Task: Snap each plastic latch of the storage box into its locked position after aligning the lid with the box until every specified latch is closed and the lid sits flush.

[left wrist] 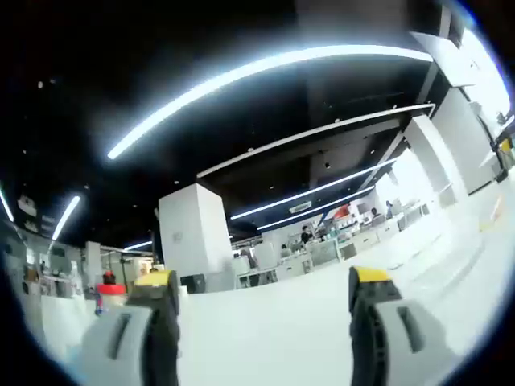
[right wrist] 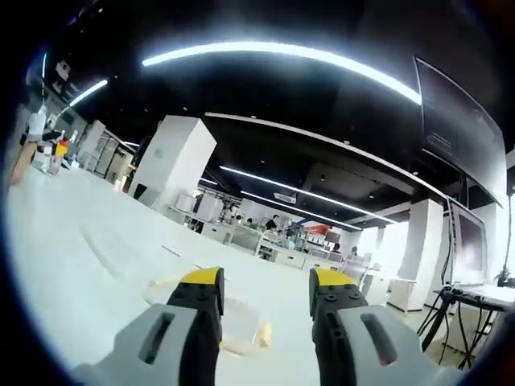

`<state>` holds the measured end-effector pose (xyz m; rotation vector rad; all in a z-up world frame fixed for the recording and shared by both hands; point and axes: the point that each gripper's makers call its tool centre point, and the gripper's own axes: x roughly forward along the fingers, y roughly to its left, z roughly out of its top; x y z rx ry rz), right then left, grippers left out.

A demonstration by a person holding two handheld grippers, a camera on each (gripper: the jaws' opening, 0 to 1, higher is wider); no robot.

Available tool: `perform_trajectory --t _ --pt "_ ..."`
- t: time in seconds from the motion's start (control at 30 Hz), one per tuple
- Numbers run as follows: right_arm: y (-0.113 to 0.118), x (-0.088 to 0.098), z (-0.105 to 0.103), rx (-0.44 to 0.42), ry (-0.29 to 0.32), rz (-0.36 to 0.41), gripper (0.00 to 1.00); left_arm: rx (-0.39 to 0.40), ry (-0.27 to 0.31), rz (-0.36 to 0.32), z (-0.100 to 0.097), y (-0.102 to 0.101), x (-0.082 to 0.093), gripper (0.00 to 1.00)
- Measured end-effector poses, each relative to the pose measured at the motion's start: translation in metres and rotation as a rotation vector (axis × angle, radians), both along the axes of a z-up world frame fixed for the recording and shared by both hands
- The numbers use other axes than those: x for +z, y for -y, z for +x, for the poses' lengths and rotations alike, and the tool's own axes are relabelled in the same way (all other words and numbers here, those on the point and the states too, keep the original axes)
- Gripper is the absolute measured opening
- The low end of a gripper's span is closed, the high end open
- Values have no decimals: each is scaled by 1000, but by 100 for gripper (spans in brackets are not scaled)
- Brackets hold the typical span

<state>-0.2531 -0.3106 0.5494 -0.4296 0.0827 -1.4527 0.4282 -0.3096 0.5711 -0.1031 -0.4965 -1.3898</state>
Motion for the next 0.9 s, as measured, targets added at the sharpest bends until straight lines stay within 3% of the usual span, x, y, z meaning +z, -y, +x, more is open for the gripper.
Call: perform_trajectory --t 0.53,0.67,0.9 --pt "-4 3 0 2 11 -15 42 7 -34 10 5 -6 4 85" --pt "-6 4 -1 3 14 -20 42 -49 -51 19 -2 -6 4 86" --pt "-9 7 -3 0 27 -32 42 -61 -53 33 -5 -16 4 86"
